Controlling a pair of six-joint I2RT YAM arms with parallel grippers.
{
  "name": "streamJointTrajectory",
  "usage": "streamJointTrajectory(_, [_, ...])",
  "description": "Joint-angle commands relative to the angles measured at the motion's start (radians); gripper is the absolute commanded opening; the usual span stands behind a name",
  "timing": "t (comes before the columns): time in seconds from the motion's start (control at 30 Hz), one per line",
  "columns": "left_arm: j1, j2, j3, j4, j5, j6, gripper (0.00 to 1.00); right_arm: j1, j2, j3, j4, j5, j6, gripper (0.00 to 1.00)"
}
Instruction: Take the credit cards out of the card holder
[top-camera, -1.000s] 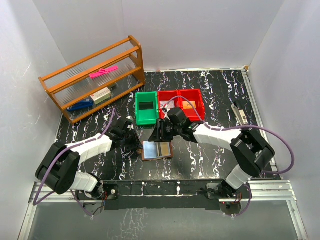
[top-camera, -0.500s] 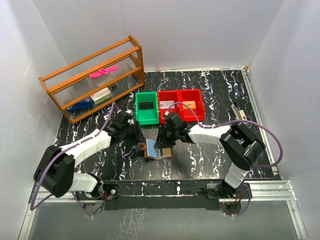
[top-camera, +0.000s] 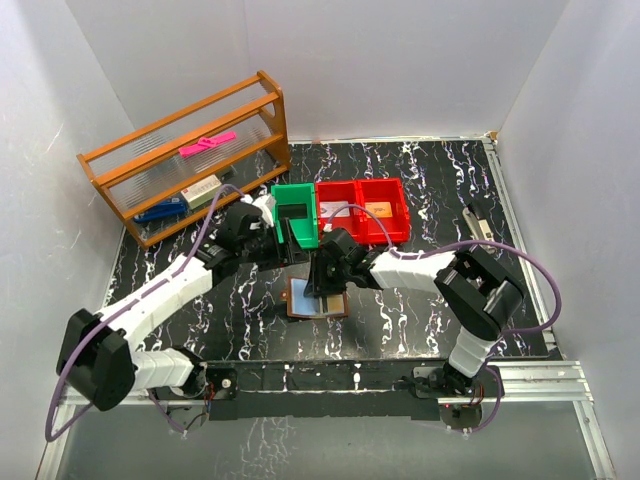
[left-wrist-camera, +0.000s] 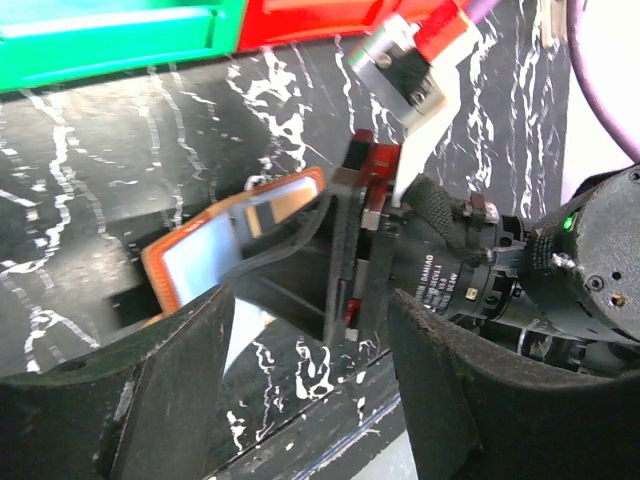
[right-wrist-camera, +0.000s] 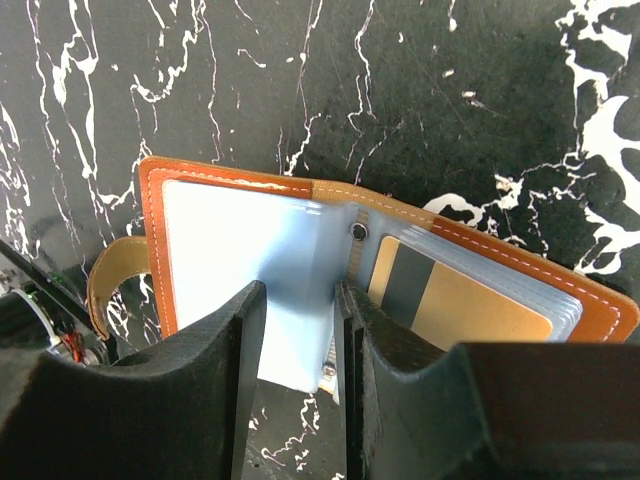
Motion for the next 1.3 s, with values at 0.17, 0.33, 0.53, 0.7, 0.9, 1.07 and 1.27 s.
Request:
streamJointTrajectory(0.17, [-0.048, 0.099, -0.117, 0.183, 0.057, -0.102, 0.54, 0.001, -0.011, -0.098, 0.137, 0.027, 0.029, 0.33])
streamJointTrajectory(0.33, [-0.054, 0.126, -0.18, 0.235, 0.016, -0.127, 0.47, 0.001, -0.017, -0.111, 0.149, 0.025, 0.028, 0.34])
streamJointTrajectory(0.53, [-0.054, 0.14, -0.202, 0.16, -0.042, -0.098, 0.42, 0.001, -0.024, -0.111, 0.173, 0.012, 0.036, 0.34])
streamJointTrajectory(0.7, [-0.054, 0.144, -0.254, 0.198, -0.019, -0.109, 0.37, 0.001, -0.031, -0.115, 0.176, 0.017, 0.046, 0.34])
streamJointTrajectory(0.9, [-0.054, 0.081, -0.312, 0.242, -0.042, -0.163, 0.24, -0.001, -0.042, -0.124, 0.201, 0.013, 0.056, 0.34])
streamJointTrajectory(1.07, [-0.054, 0.088, -0.31, 0.208, -0.075, -0.155, 0.2, 0.0, -0.04, -0.127, 0.205, 0.018, 0.062, 0.33])
streamJointTrajectory(1.27, [-0.054, 0.187, -0.268, 0.106, -0.158, -0.149, 0.09, -0.002, -0.073, -0.111, 0.199, 0.019, 0.059, 0.33])
